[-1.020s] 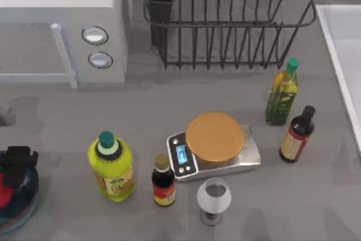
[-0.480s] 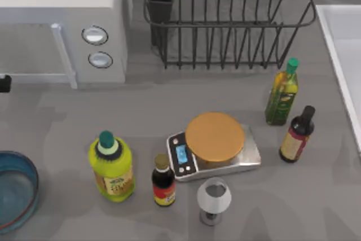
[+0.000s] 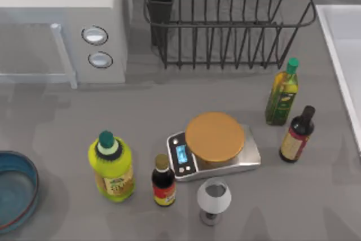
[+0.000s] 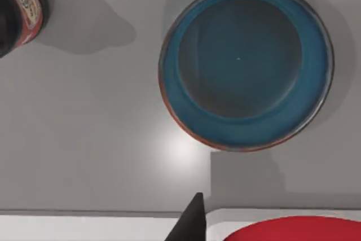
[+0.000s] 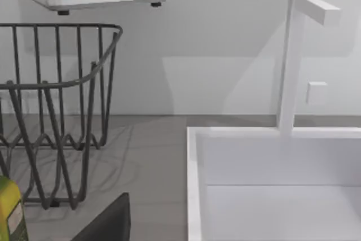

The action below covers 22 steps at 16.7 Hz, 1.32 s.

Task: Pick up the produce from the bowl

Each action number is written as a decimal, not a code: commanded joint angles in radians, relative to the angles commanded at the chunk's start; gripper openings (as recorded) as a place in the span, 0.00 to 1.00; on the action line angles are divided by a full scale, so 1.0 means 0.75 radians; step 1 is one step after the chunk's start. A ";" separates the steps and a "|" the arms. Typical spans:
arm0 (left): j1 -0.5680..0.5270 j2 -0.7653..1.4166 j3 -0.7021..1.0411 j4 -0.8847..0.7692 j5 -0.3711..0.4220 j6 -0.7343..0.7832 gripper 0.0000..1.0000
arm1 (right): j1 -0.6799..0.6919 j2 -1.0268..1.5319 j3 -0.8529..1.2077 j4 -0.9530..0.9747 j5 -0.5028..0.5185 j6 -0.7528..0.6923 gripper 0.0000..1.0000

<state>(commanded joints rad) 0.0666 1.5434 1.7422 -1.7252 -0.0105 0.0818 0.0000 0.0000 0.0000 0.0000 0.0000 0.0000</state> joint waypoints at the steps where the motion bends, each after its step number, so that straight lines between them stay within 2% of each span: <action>1: 0.000 -0.004 0.012 -0.012 0.000 0.000 0.00 | 0.000 0.000 0.000 0.000 0.000 0.000 1.00; 6: 0.003 0.003 0.011 -0.008 -0.001 -0.001 0.00 | 0.000 0.000 0.000 0.000 0.000 0.000 1.00; 8: -0.045 0.052 0.044 0.008 0.001 -0.049 0.00 | 0.000 0.000 0.000 0.000 0.000 0.000 1.00; 11: -0.216 0.228 0.134 0.074 0.005 -0.216 0.00 | 0.000 0.000 0.000 0.000 0.000 0.000 1.00; 15: -0.551 0.544 0.271 0.205 0.012 -0.535 0.00 | 0.000 0.000 0.000 0.000 0.000 0.000 1.00; 17: -0.672 0.659 0.323 0.268 0.015 -0.655 0.00 | 0.000 0.000 0.000 0.000 0.000 0.000 1.00; 19: -0.736 0.723 0.351 0.310 0.017 -0.719 0.00 | 0.000 0.000 0.000 0.000 0.000 0.000 1.00; 22: -0.747 0.733 0.355 0.319 0.017 -0.730 0.00 | 0.000 0.000 0.000 0.000 0.000 0.000 1.00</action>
<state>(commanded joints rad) -0.4937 2.0933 2.0086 -1.4860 0.0021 -0.4657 0.0000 0.0000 0.0000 0.0000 0.0000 0.0000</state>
